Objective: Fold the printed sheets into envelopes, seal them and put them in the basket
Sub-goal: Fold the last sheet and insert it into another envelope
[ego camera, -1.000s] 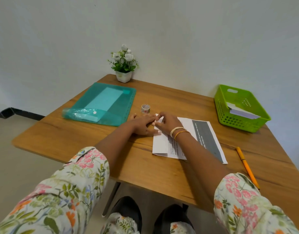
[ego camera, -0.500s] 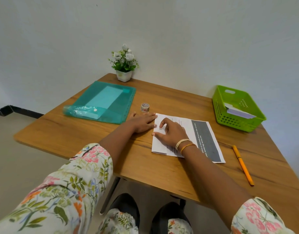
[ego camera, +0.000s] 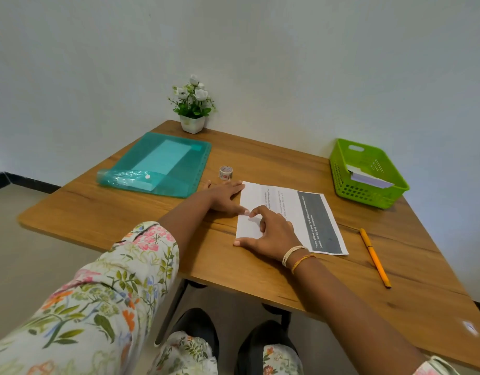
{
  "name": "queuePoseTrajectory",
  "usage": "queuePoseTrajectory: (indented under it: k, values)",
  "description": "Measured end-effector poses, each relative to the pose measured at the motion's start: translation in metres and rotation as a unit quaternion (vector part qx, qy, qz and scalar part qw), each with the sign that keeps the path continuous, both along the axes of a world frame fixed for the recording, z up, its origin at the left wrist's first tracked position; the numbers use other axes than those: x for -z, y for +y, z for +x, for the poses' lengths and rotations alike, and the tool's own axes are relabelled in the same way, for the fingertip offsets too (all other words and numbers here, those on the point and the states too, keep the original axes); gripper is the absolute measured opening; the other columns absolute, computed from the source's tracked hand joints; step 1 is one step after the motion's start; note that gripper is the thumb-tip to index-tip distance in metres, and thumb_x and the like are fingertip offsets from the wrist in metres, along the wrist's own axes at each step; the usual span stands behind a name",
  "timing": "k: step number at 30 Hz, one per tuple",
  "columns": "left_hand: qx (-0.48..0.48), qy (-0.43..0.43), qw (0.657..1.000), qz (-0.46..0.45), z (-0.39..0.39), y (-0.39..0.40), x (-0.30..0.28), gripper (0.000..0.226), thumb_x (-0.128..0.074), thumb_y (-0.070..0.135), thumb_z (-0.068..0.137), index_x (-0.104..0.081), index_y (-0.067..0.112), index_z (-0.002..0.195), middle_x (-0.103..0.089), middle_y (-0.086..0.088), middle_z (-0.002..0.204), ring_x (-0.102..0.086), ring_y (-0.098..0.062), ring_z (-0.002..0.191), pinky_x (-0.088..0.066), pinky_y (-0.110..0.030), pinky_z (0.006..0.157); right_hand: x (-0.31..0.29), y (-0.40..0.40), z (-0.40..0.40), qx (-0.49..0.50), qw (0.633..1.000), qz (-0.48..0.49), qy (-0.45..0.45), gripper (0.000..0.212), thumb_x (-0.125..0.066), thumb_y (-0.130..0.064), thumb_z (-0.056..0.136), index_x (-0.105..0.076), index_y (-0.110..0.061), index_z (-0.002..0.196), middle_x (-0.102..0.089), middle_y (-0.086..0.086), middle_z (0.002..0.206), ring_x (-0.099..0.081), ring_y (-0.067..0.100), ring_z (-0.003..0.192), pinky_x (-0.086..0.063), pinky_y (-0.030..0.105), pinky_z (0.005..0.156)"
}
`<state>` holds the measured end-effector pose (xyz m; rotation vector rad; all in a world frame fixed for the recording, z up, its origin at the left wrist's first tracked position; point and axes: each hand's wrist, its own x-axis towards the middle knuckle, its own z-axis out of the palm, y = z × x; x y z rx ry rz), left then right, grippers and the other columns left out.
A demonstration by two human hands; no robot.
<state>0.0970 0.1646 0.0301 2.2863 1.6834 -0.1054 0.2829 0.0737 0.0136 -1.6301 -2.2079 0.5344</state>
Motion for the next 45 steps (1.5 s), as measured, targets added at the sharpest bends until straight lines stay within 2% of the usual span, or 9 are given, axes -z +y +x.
queuePoseTrajectory:
  k: [6, 11, 17, 22, 25, 29, 35, 41, 45]
  values:
    - [-0.067, -0.019, 0.996, 0.065, 0.015, -0.019, 0.009, 0.089, -0.043, 0.070, 0.087, -0.008, 0.025, 0.155, -0.005, 0.002, 0.163, -0.006, -0.021, 0.149, 0.000, -0.057, 0.117, 0.000, -0.012, 0.004, 0.006, 0.999, 0.025, 0.032, 0.087, -0.071, -0.080, 0.049, -0.043, -0.040, 0.121, -0.055, -0.009, 0.108, -0.050, 0.011, 0.094, -0.050, 0.032, 0.082]
    - [-0.139, -0.091, 0.967, 0.194, 0.032, -0.052, 0.025, 0.057, -0.039, 0.049, 0.099, -0.035, 0.021, 0.148, -0.032, -0.001, 0.155, -0.028, -0.018, 0.143, -0.017, -0.046, 0.118, 0.005, -0.009, 0.006, 0.051, 0.992, 0.074, 0.087, 0.057, -0.068, -0.055, 0.074, -0.054, -0.025, 0.120, -0.051, -0.004, 0.117, -0.054, 0.013, 0.099, -0.050, 0.027, 0.084]
    - [-0.215, -0.246, 0.939, 0.109, 0.053, -0.062, 0.011, 0.047, -0.039, 0.042, 0.101, -0.049, 0.014, 0.138, -0.046, -0.005, 0.146, -0.041, -0.023, 0.134, -0.029, -0.043, 0.113, 0.005, -0.008, 0.008, 0.056, 0.990, 0.075, 0.102, 0.038, -0.069, -0.038, 0.079, -0.065, -0.019, 0.111, -0.060, -0.001, 0.114, -0.056, 0.012, 0.096, -0.045, 0.020, 0.078]
    - [-0.302, -0.503, 0.809, 0.024, 0.063, -0.065, -0.007, 0.039, -0.038, 0.027, 0.103, -0.049, 0.014, 0.138, -0.051, -0.004, 0.140, -0.052, -0.025, 0.121, -0.047, -0.032, 0.088, 0.004, -0.011, 0.007, 0.055, 0.988, 0.072, 0.128, 0.034, -0.069, -0.032, 0.082, -0.065, -0.017, 0.113, -0.062, 0.000, 0.118, -0.056, 0.012, 0.096, -0.045, 0.019, 0.080]
    - [-0.397, -0.584, 0.708, 0.018, 0.064, -0.065, -0.015, 0.023, -0.042, 0.021, 0.102, -0.058, 0.016, 0.117, -0.061, -0.008, 0.117, -0.061, -0.019, 0.093, -0.045, -0.023, 0.063, 0.003, -0.012, 0.008, 0.068, 0.983, 0.063, 0.161, 0.034, -0.068, -0.030, 0.085, -0.064, -0.018, 0.116, -0.062, 0.001, 0.120, -0.057, 0.013, 0.098, -0.049, 0.023, 0.085]
    - [-0.437, -0.650, 0.621, -0.033, 0.058, -0.071, -0.012, 0.036, -0.045, 0.020, 0.101, -0.049, 0.013, 0.136, -0.063, -0.004, 0.097, -0.062, -0.016, 0.076, -0.054, -0.027, 0.058, 0.001, -0.012, 0.010, 0.082, 0.978, 0.055, 0.182, 0.034, -0.064, -0.032, 0.088, -0.063, -0.016, 0.118, -0.062, 0.003, 0.121, -0.056, 0.013, 0.096, -0.048, 0.024, 0.084]
    - [-0.272, -0.545, 0.782, 0.136, 0.059, -0.090, 0.016, 0.033, -0.056, 0.017, 0.096, -0.060, 0.014, 0.128, -0.066, -0.003, 0.113, -0.064, -0.014, 0.095, -0.054, -0.023, 0.069, -0.013, 0.000, 0.006, 0.126, 0.966, -0.043, 0.222, 0.053, -0.054, -0.057, 0.087, -0.064, -0.012, 0.114, -0.066, 0.006, 0.114, -0.059, 0.021, 0.101, -0.043, 0.029, 0.084]
    - [-0.161, -0.582, 0.782, 0.154, 0.064, -0.099, 0.020, 0.034, -0.041, 0.009, 0.102, -0.056, 0.015, 0.132, -0.067, -0.004, 0.107, -0.064, -0.005, 0.077, -0.053, -0.017, 0.061, -0.036, 0.009, 0.002, 0.140, 0.956, -0.110, 0.233, 0.098, -0.059, -0.072, 0.058, -0.049, -0.010, 0.135, -0.060, 0.009, 0.125, -0.059, 0.029, 0.113, -0.048, 0.046, 0.097]
    - [-0.144, -0.577, 0.791, 0.144, 0.063, -0.098, 0.022, 0.036, -0.041, 0.010, 0.102, -0.054, 0.018, 0.134, -0.067, -0.007, 0.110, -0.066, -0.002, 0.082, -0.051, -0.015, 0.062, -0.042, 0.012, 0.004, 0.156, 0.962, -0.111, 0.196, 0.071, -0.065, -0.039, 0.081, -0.042, -0.005, 0.140, -0.050, 0.012, 0.139, -0.052, 0.030, 0.123, -0.043, 0.032, 0.098]
